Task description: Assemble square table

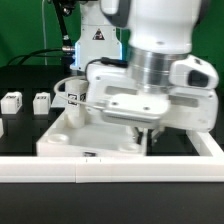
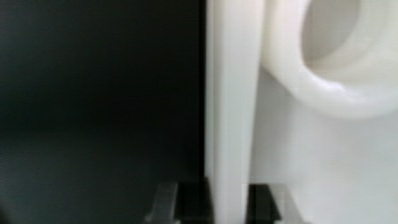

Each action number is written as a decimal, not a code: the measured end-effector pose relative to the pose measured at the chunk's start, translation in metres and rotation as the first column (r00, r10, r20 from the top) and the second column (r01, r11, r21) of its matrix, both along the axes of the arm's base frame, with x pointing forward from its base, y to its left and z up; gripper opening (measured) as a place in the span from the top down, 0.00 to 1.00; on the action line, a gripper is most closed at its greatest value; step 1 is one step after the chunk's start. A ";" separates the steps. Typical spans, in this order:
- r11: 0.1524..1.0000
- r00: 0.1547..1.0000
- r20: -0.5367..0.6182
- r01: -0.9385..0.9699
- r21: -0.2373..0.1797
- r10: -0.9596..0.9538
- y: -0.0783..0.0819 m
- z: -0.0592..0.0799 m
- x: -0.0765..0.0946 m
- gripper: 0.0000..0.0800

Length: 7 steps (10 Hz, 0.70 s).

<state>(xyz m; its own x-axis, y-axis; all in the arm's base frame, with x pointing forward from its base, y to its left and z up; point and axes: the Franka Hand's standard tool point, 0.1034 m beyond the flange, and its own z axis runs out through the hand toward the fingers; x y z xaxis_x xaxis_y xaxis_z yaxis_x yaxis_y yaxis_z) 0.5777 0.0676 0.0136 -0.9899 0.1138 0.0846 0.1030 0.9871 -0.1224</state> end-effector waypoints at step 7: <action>0.993 0.982 -0.149 -0.117 -0.016 0.113 0.031 -0.002 -0.002 0.92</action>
Offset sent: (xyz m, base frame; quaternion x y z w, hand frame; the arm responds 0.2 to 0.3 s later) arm 0.0176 0.0250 0.0078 -0.0028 0.0693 0.0225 0.9973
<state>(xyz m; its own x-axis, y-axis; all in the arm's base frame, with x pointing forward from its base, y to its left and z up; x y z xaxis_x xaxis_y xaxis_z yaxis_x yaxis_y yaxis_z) 0.5761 0.0982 0.0114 -0.9732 0.0038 0.2298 -0.0320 0.9879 -0.1517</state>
